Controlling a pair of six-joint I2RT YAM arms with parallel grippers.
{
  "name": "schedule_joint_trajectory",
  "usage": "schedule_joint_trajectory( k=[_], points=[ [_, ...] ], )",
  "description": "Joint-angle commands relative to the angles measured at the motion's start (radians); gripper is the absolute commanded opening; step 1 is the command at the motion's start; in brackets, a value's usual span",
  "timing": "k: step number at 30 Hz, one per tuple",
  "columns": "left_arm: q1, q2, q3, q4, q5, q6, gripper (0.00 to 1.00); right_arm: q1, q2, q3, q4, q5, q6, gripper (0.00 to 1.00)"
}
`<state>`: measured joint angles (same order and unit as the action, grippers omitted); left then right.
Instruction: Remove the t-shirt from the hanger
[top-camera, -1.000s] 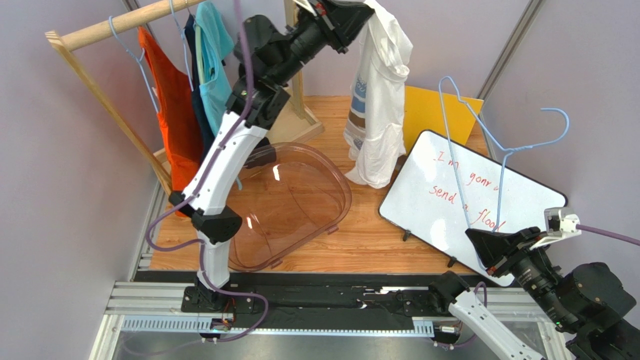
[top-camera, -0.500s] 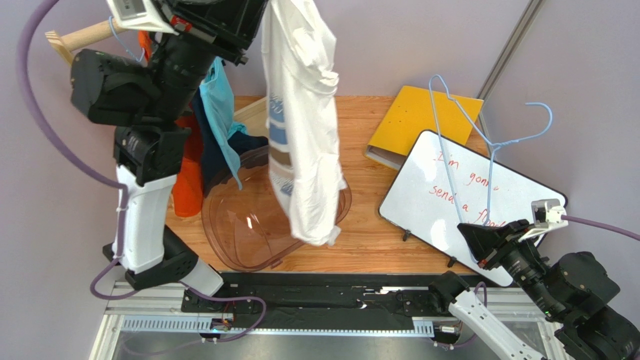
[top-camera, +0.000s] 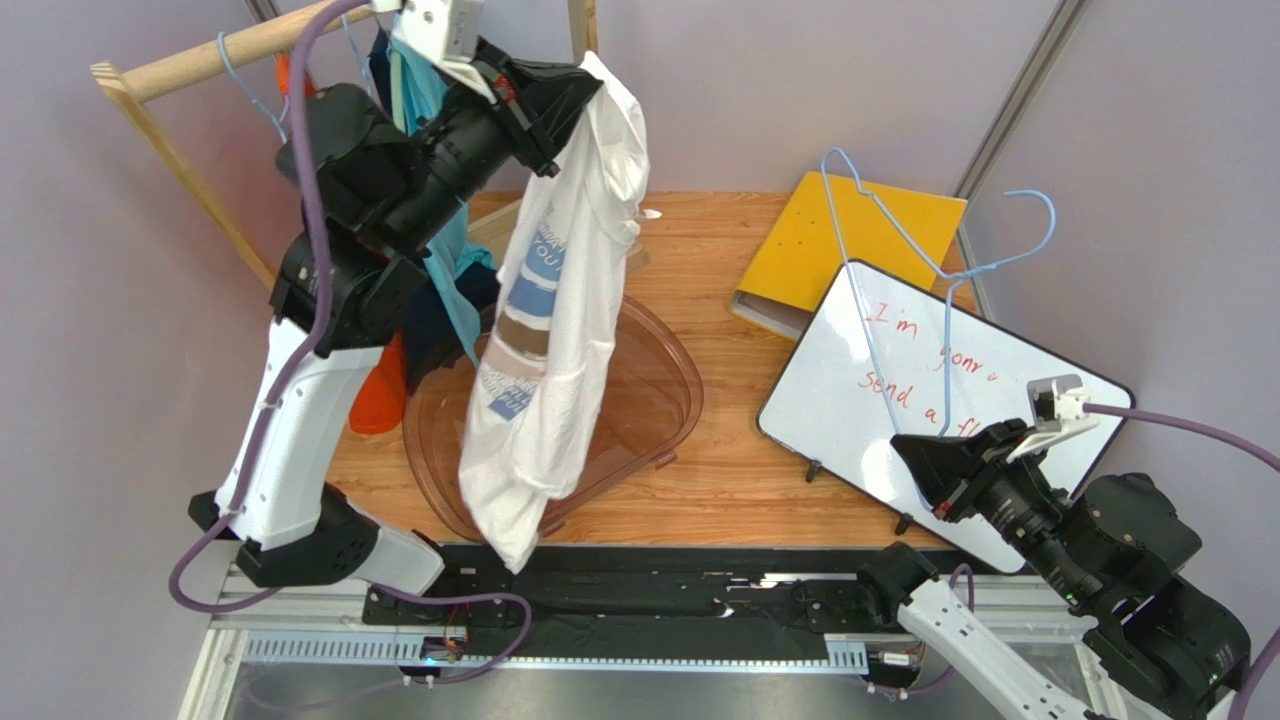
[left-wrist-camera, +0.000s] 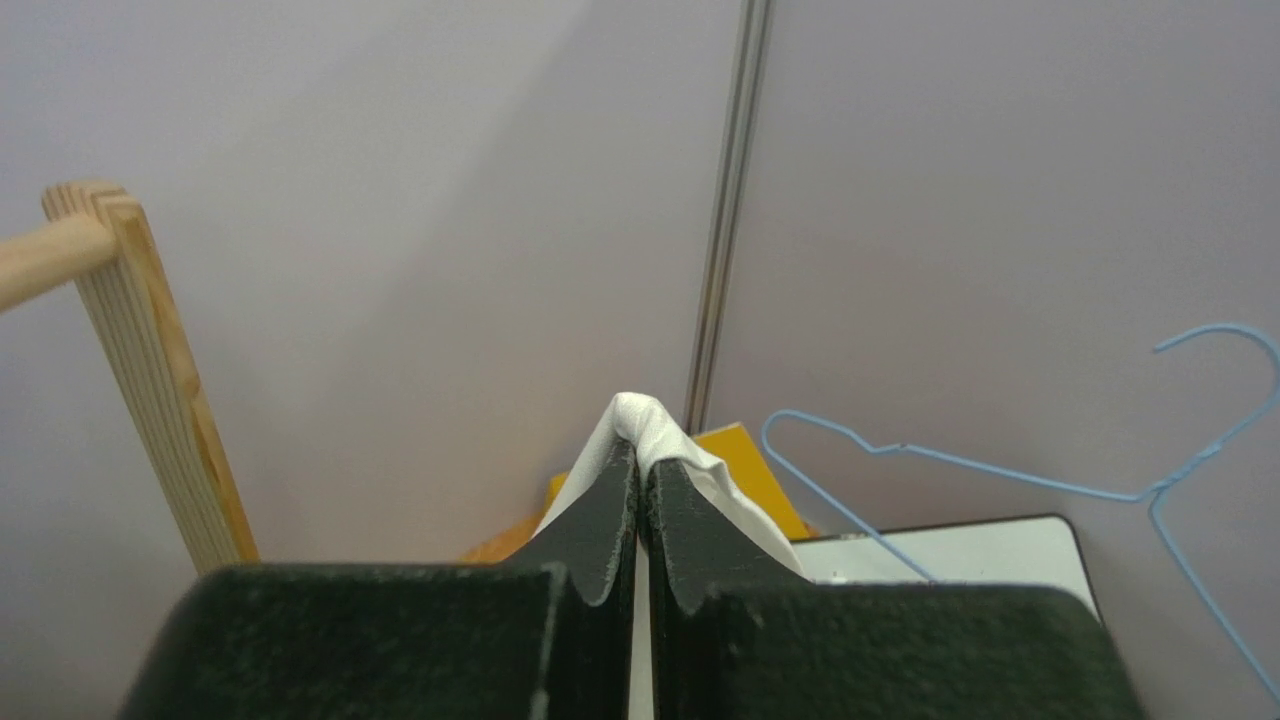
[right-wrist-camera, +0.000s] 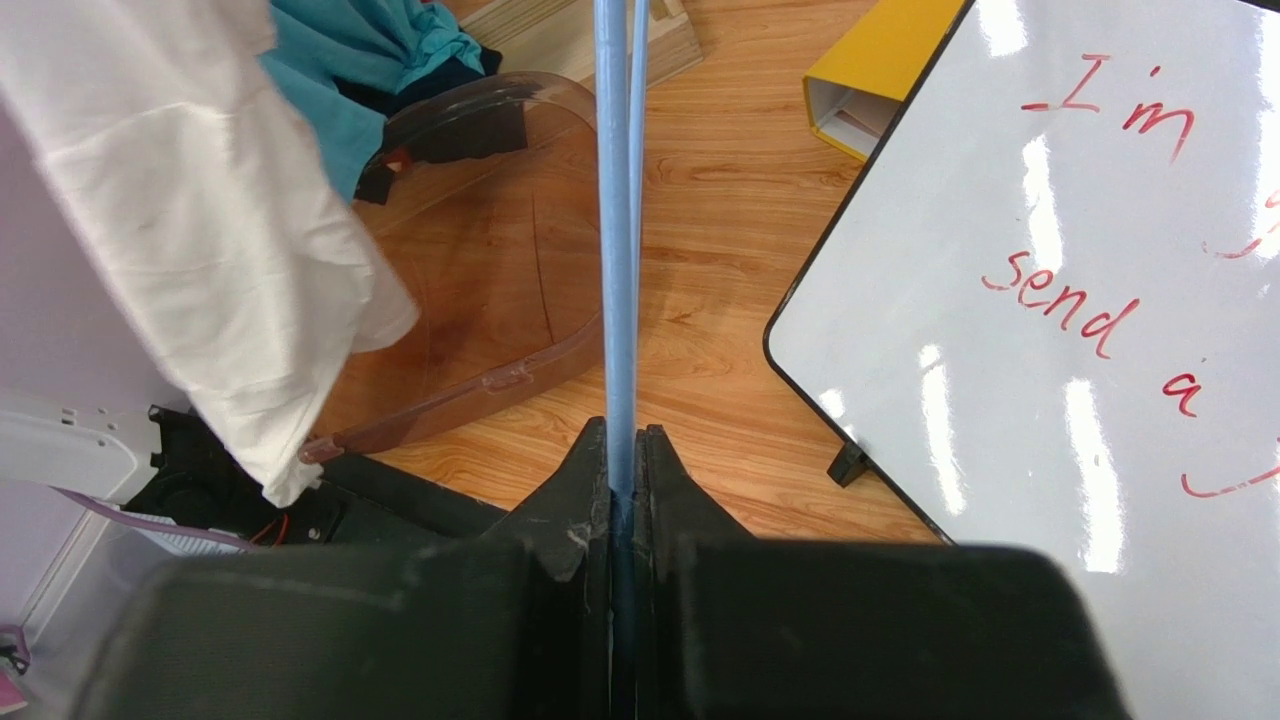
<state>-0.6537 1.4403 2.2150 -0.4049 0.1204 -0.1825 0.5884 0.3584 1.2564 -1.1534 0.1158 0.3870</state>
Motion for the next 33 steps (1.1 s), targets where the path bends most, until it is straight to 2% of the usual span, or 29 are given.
schedule_joint_trajectory(
  k=[1,3,6,7,9,10,16,19,24,29,32,33],
  points=[
    [0.020,0.023,0.035,-0.051,-0.008,0.008,0.00,0.004,0.017,-0.002,0.070,-0.012,-0.027,0.00],
    [0.020,0.016,0.002,-0.055,-0.016,-0.003,0.00,0.004,0.017,-0.005,0.070,-0.007,-0.033,0.00],
    [0.019,-0.053,-0.165,-0.032,-0.048,-0.034,0.00,0.005,0.017,-0.014,0.072,-0.002,-0.036,0.00],
    [0.019,-0.110,-0.286,-0.006,-0.073,-0.041,0.00,0.005,0.019,-0.015,0.073,-0.004,-0.037,0.00],
    [0.020,-0.168,-0.401,0.003,-0.105,-0.069,0.00,0.004,0.022,-0.020,0.080,-0.005,-0.046,0.00],
    [0.020,-0.223,-0.505,-0.009,-0.151,-0.084,0.00,0.004,0.027,-0.020,0.081,-0.010,-0.049,0.00],
    [0.020,-0.440,-0.835,-0.153,-0.255,-0.140,0.00,0.004,0.050,-0.035,0.113,-0.022,-0.072,0.00],
    [0.022,-0.558,-0.941,-0.248,-0.335,-0.158,0.00,0.005,0.057,-0.052,0.130,-0.027,-0.079,0.00],
    [0.022,-0.708,-1.012,-0.331,-0.410,-0.179,0.00,0.005,0.067,-0.080,0.162,-0.044,-0.079,0.00],
    [0.020,-0.673,-1.106,-0.263,-0.340,-0.247,0.00,0.004,0.067,-0.101,0.175,-0.065,-0.066,0.00],
    [0.020,-0.554,-1.178,-0.158,-0.220,-0.310,0.00,0.004,0.063,-0.104,0.163,-0.068,-0.057,0.00],
    [0.022,-0.463,-1.184,-0.140,-0.197,-0.345,0.00,0.005,0.062,-0.103,0.158,-0.070,-0.054,0.00]
  ],
)
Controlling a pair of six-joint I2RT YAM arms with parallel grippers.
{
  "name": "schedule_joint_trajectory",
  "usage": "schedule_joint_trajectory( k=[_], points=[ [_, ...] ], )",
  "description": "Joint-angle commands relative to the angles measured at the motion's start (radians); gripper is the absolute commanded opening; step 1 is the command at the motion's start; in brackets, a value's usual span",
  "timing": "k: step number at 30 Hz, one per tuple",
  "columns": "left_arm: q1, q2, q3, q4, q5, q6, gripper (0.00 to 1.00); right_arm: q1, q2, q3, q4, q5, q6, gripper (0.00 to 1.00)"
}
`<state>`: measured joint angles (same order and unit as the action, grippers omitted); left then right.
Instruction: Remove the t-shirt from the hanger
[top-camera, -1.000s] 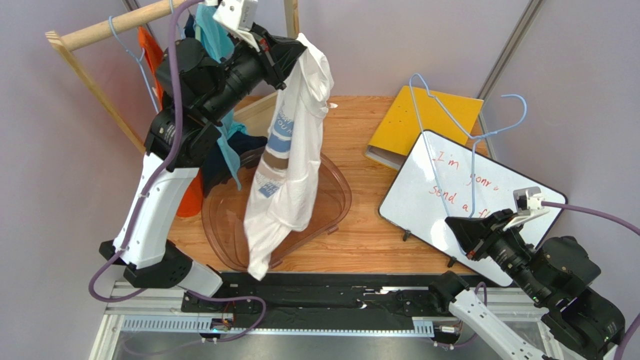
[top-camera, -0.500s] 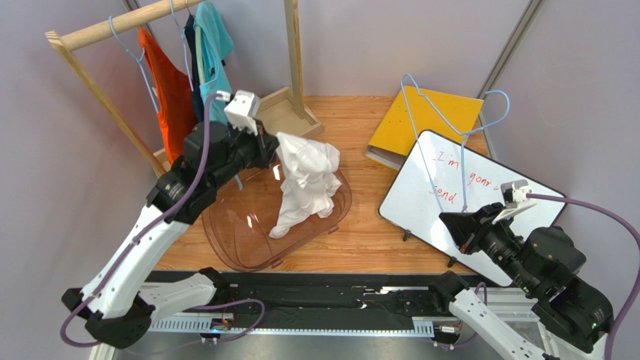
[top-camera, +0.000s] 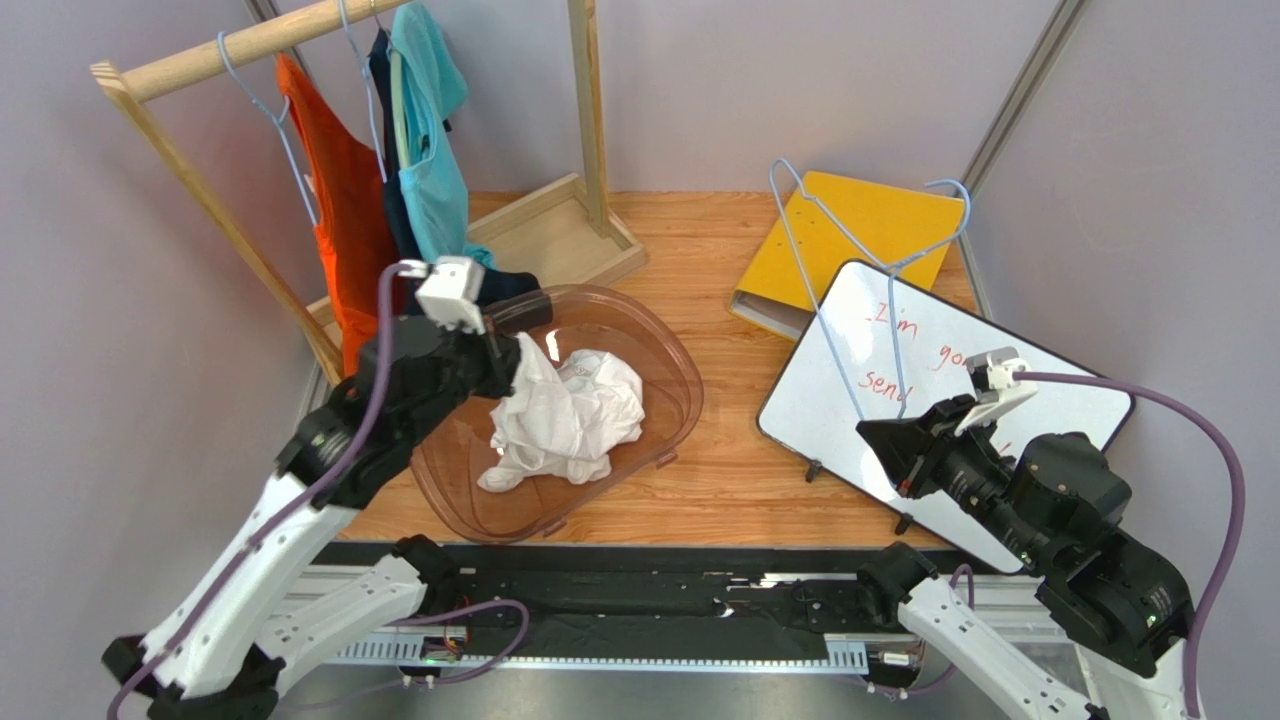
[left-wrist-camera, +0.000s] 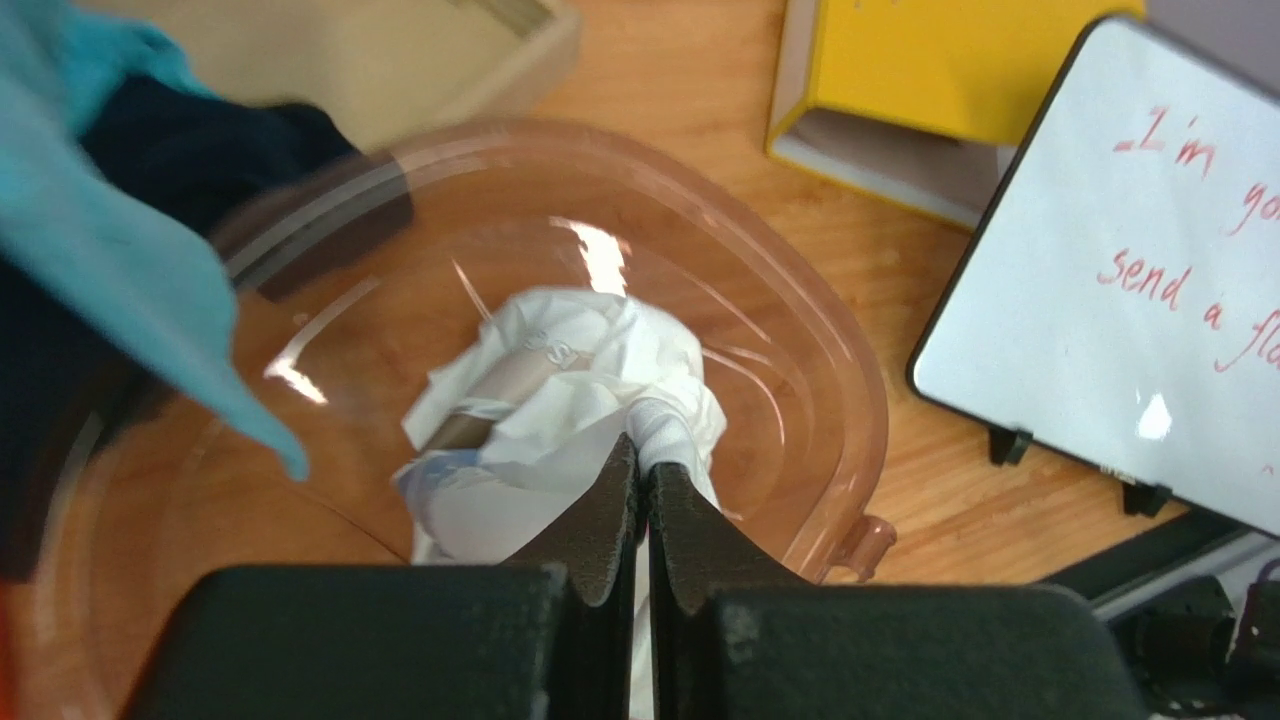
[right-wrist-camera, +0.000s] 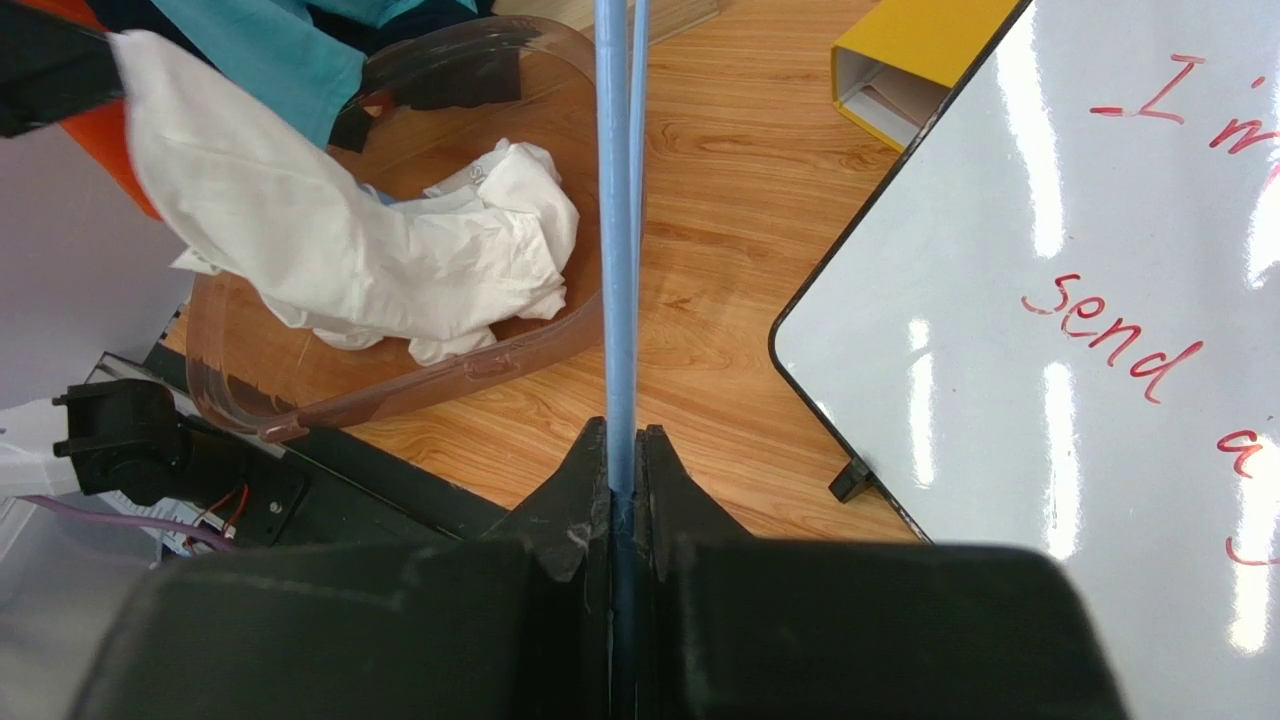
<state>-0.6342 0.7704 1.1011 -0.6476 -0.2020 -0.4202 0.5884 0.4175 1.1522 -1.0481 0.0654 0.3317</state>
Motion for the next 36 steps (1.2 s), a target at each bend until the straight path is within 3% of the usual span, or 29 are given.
schedule_joint_trajectory(
  k=[1,6,10,11,14,18,24,28,32,36],
  points=[
    [0.002,0.260,-0.073,0.123,0.159,-0.124,0.00,0.005,0.004,0.004,0.048,-0.018,0.001,0.00],
    [0.001,0.574,-0.017,0.120,0.213,-0.179,0.00,0.004,0.009,0.018,0.013,-0.012,0.004,0.00],
    [-0.002,0.575,-0.049,0.128,0.175,-0.196,0.00,0.005,0.033,0.020,0.007,-0.025,-0.002,0.00],
    [-0.002,0.552,-0.061,0.126,0.162,-0.196,0.19,0.004,0.041,0.020,0.011,-0.030,-0.003,0.00],
    [-0.001,0.404,-0.112,0.124,0.145,-0.187,0.57,0.004,0.075,0.012,0.034,-0.044,-0.003,0.00],
    [-0.002,0.161,-0.147,0.099,0.179,-0.164,0.79,0.004,0.151,0.004,0.074,-0.052,-0.002,0.00],
    [-0.002,-0.118,-0.152,-0.015,0.118,-0.140,0.79,0.048,0.351,0.010,0.192,-0.099,0.033,0.00],
    [-0.002,-0.275,-0.175,-0.092,0.035,-0.173,0.77,0.203,0.582,0.099,0.246,0.080,0.021,0.00],
    [-0.002,-0.468,-0.236,-0.112,-0.002,-0.190,0.77,0.228,0.788,0.268,0.309,0.082,-0.008,0.00],
    [-0.002,-0.552,-0.241,-0.162,-0.005,-0.210,0.77,0.225,0.992,0.539,0.330,0.082,-0.057,0.00]
  ],
)
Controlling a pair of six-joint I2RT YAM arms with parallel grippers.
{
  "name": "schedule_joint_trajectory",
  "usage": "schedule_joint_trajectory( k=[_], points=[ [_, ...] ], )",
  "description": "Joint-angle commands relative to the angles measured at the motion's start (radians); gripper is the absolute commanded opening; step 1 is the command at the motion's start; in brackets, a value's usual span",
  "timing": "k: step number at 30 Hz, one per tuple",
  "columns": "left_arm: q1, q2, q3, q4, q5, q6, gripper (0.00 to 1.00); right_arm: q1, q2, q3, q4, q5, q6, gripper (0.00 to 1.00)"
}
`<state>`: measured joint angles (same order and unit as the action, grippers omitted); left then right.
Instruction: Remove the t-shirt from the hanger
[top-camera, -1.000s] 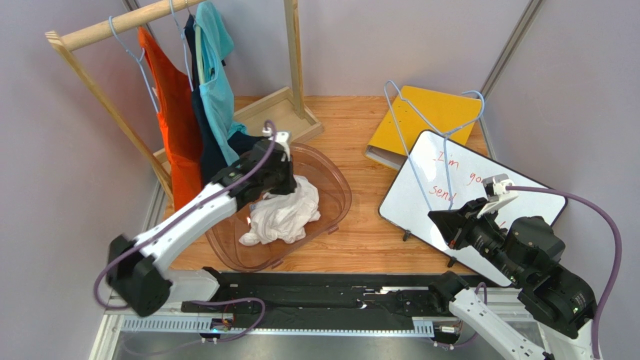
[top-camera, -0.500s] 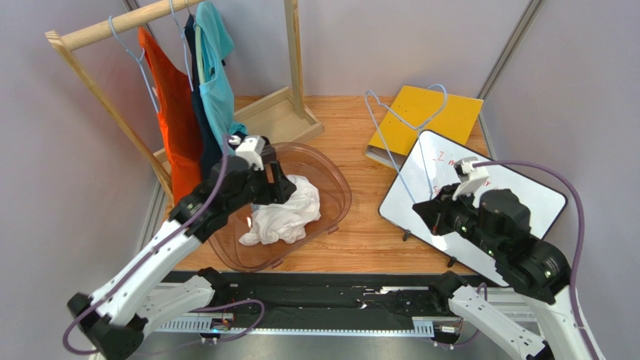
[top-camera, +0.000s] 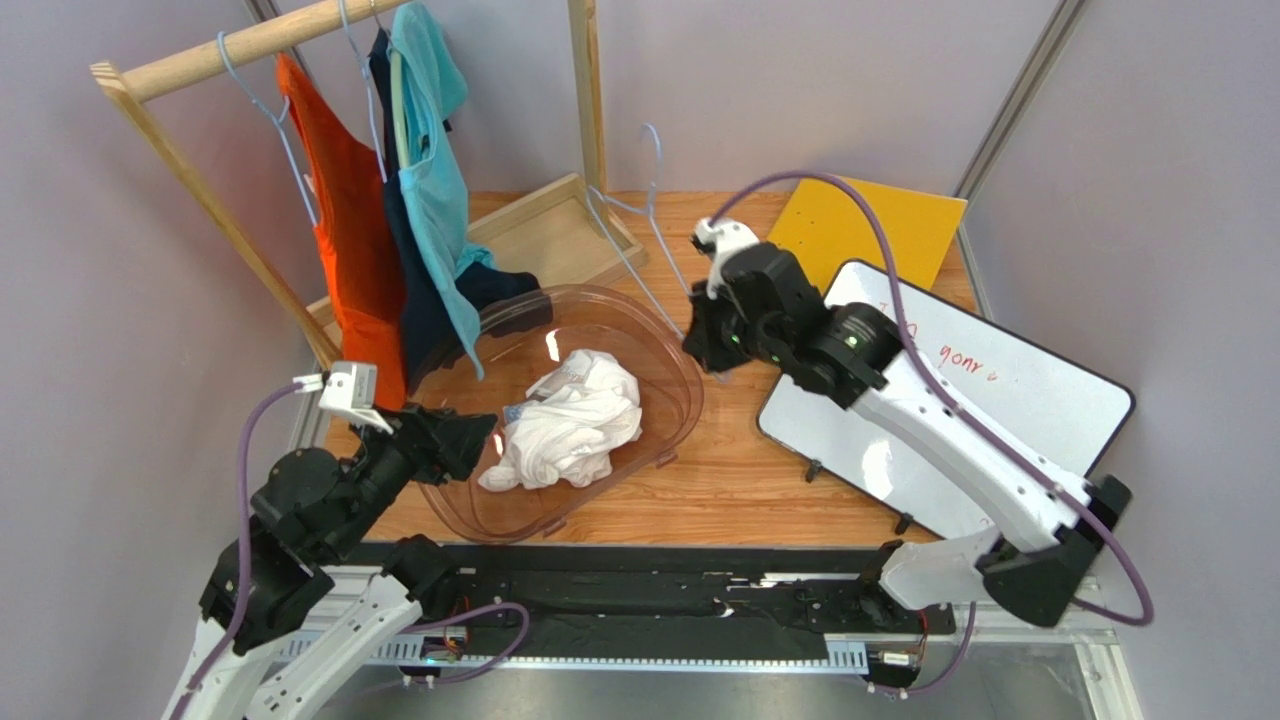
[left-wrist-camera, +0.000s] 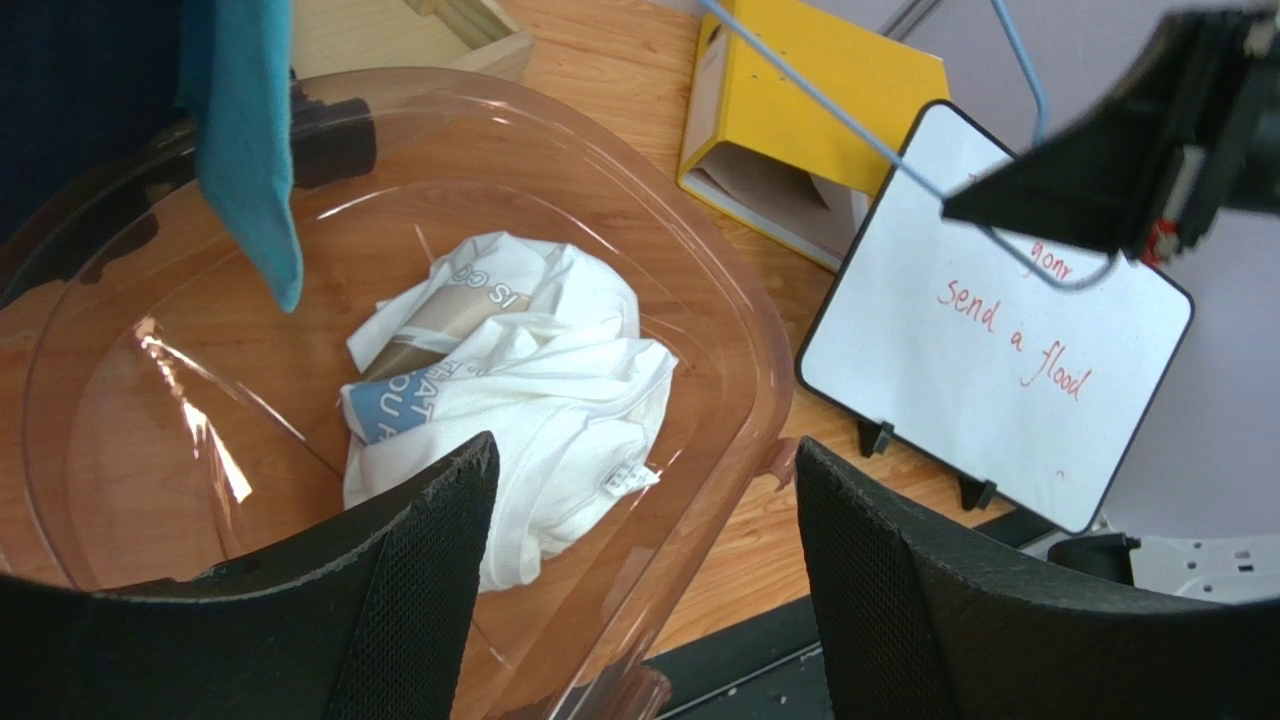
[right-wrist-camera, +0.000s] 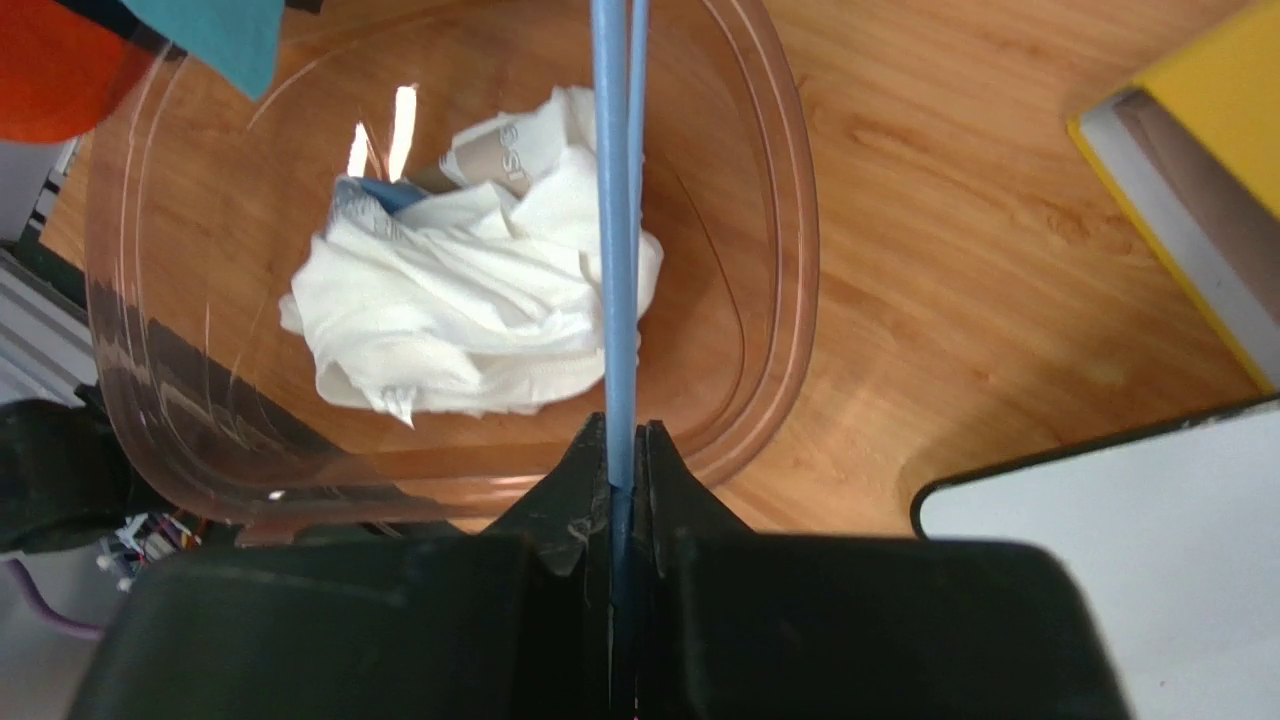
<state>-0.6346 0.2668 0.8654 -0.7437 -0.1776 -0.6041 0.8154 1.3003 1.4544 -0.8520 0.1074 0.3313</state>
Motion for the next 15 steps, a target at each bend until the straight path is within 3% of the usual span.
schedule_joint_trajectory(
  k=[1,10,15],
  points=[
    [0.000,-0.058,-0.005,-0.071,-0.023,-0.034,0.77,-0.002,0.185,0.283,0.137,0.032,-0.073,0.00],
    [-0.002,-0.135,0.000,-0.126,0.046,-0.089,0.76,-0.067,0.609,0.893,0.123,-0.147,-0.081,0.00],
    [-0.002,-0.166,0.018,-0.154,0.023,-0.080,0.76,-0.139,0.723,1.003,0.234,-0.299,-0.010,0.00]
  ],
)
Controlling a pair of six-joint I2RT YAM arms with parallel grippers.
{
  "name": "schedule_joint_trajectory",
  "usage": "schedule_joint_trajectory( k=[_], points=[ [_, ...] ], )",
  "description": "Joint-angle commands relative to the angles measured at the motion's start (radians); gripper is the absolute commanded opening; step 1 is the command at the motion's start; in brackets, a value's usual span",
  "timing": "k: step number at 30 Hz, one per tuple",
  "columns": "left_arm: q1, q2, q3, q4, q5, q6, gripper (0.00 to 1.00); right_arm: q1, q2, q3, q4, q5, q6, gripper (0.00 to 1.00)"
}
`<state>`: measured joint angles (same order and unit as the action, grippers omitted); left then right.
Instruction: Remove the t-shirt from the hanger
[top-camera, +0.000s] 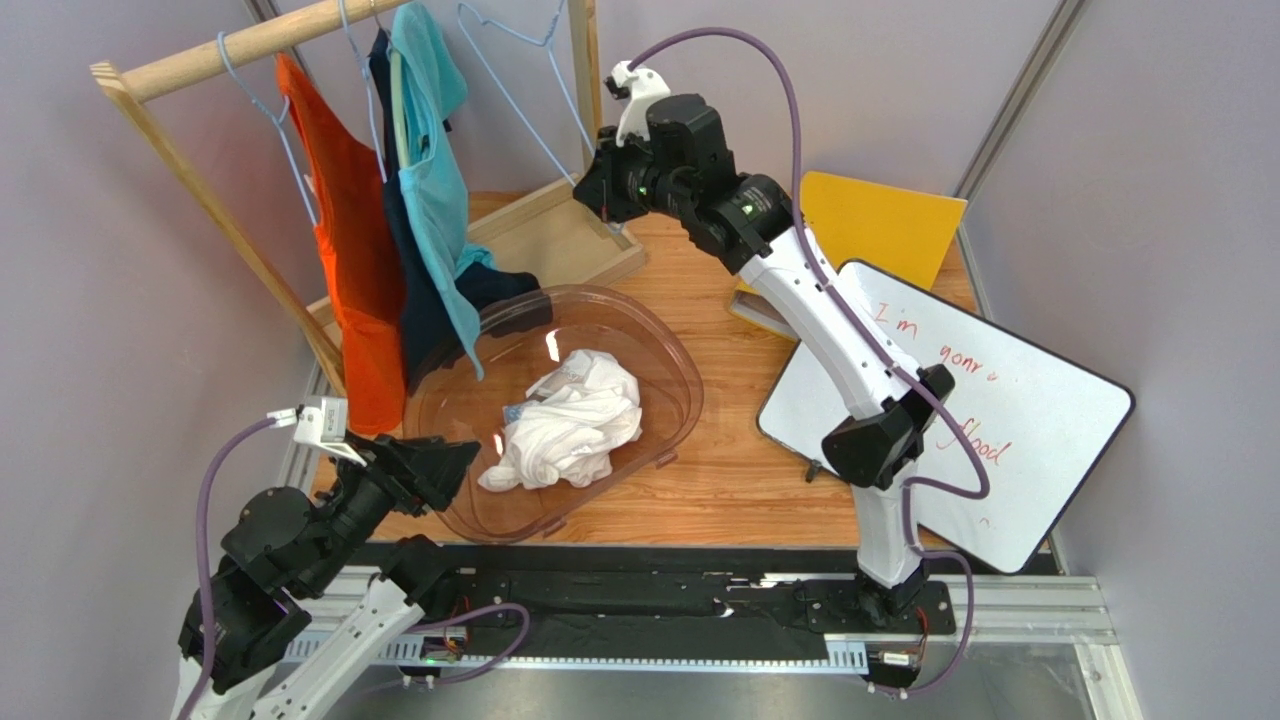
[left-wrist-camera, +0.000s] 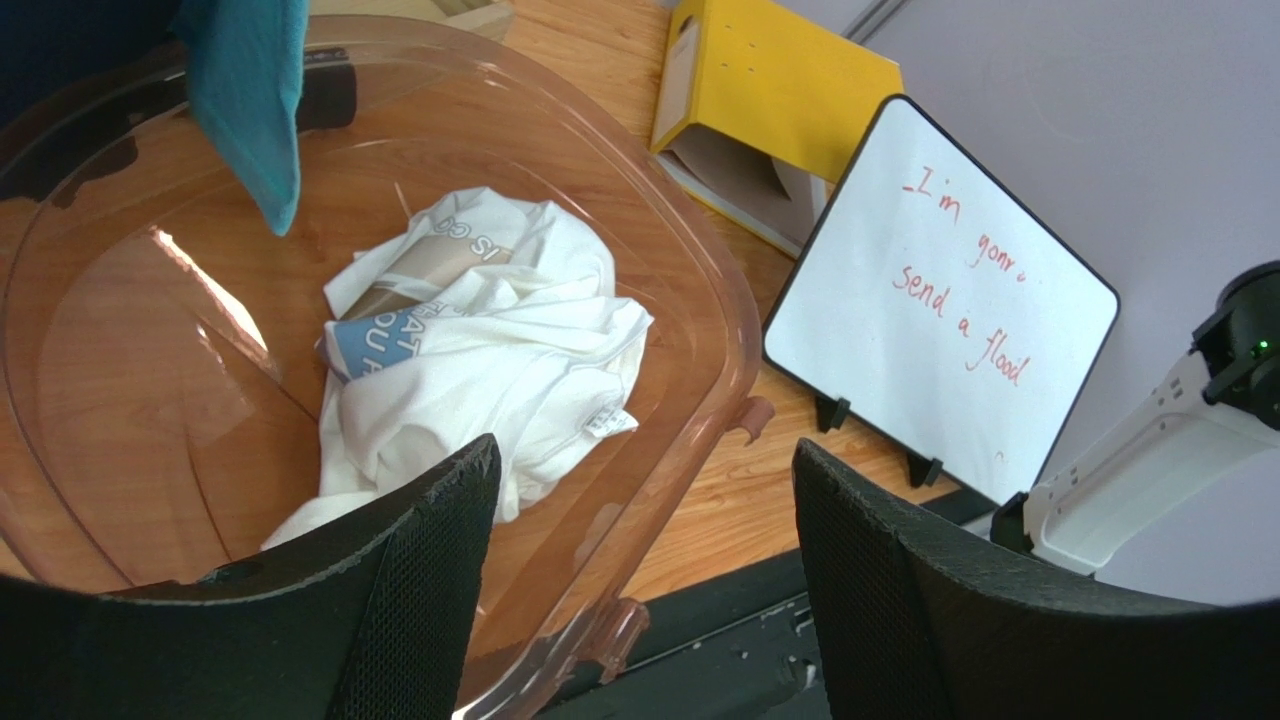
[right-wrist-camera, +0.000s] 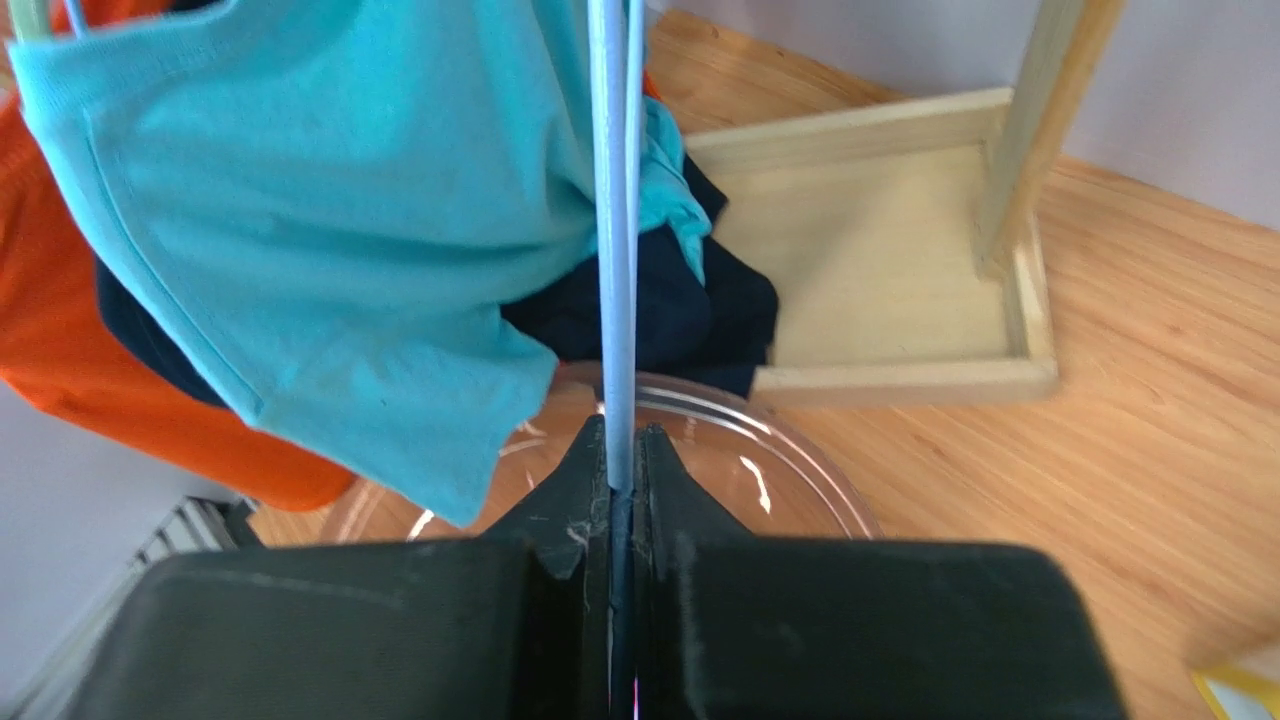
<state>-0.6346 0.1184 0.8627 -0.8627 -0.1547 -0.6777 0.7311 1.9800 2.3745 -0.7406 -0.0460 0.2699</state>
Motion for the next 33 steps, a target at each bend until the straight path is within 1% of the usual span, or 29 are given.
schedule_joint_trajectory(
  k=[1,3,7,10,11,13,16,22,24,29,33],
  points=[
    [-0.002,-0.019,0.027,-0.036,-0.005,-0.002,0.76,-0.068,0.051,0.084,0.179,-0.166,0.072,0.00],
    [0.000,-0.017,0.041,-0.044,-0.017,0.003,0.76,-0.097,0.084,0.109,0.217,-0.214,0.118,0.00],
    [-0.002,-0.019,0.062,-0.045,-0.028,0.026,0.76,-0.107,0.143,0.169,0.286,-0.271,0.114,0.00],
    [0.000,0.001,0.079,0.023,0.032,0.049,0.76,-0.108,0.164,0.178,0.323,-0.278,0.114,0.00],
    [0.000,0.013,0.100,0.060,0.073,0.059,0.75,-0.108,0.167,0.178,0.331,-0.275,0.114,0.00],
    [0.000,0.071,0.134,0.074,0.110,0.064,0.75,-0.113,0.180,0.181,0.369,-0.291,0.124,0.00],
    [-0.002,0.133,0.188,0.079,0.133,0.061,0.74,-0.118,0.206,0.187,0.426,-0.307,0.155,0.00],
    [0.000,0.164,0.214,0.142,0.187,0.015,0.73,-0.121,0.305,0.258,0.484,-0.331,0.196,0.00],
    [0.000,0.167,0.223,0.139,0.184,0.006,0.72,-0.121,0.329,0.256,0.524,-0.345,0.212,0.00],
    [0.000,0.141,0.210,0.126,0.169,-0.025,0.72,-0.121,0.396,0.298,0.547,-0.354,0.224,0.00],
    [-0.002,0.125,0.197,0.114,0.162,-0.046,0.71,-0.122,0.422,0.298,0.598,-0.368,0.244,0.00]
  ],
)
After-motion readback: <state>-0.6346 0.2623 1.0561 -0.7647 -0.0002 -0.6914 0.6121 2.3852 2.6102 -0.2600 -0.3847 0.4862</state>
